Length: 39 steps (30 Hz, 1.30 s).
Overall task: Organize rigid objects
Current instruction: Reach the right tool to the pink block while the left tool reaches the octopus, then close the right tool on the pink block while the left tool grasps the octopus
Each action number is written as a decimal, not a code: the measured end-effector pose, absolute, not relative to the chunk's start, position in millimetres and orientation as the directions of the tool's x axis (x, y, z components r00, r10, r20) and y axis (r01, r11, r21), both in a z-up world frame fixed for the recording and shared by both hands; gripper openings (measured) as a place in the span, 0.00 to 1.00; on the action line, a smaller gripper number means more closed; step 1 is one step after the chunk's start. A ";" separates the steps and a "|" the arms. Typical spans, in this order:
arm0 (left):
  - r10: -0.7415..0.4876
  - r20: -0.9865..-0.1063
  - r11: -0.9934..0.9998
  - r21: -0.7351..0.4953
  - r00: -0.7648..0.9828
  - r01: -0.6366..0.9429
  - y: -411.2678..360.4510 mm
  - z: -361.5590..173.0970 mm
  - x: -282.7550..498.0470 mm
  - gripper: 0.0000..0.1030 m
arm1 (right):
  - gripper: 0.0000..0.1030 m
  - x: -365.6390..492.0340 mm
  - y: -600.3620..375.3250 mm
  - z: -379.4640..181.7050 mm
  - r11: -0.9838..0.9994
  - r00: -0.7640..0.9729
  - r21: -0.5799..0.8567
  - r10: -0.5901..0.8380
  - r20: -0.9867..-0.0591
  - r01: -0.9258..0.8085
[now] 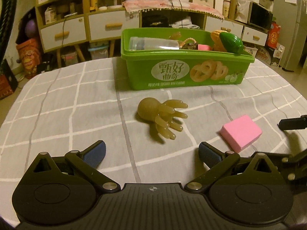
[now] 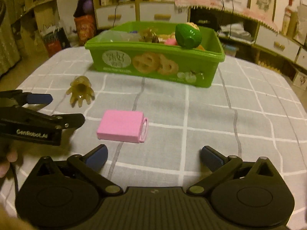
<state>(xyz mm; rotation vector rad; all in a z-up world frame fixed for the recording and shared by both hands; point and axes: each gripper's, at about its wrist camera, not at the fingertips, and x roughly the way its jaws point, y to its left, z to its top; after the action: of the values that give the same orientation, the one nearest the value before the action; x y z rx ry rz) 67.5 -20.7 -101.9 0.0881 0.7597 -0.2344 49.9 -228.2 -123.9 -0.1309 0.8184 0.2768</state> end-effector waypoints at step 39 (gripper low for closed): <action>-0.281 -0.640 0.933 -0.006 0.715 0.361 -26.0 -97.2 97.4 0.65 | 0.47 54.5 -192.3 -120.3 0.943 0.701 0.003 0.249 -0.668 -0.332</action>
<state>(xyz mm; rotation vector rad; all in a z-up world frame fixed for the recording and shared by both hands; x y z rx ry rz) 97.4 -26.0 -97.2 0.1222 0.6875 -0.3566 54.5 -192.3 -120.3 -0.1211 0.7252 0.3246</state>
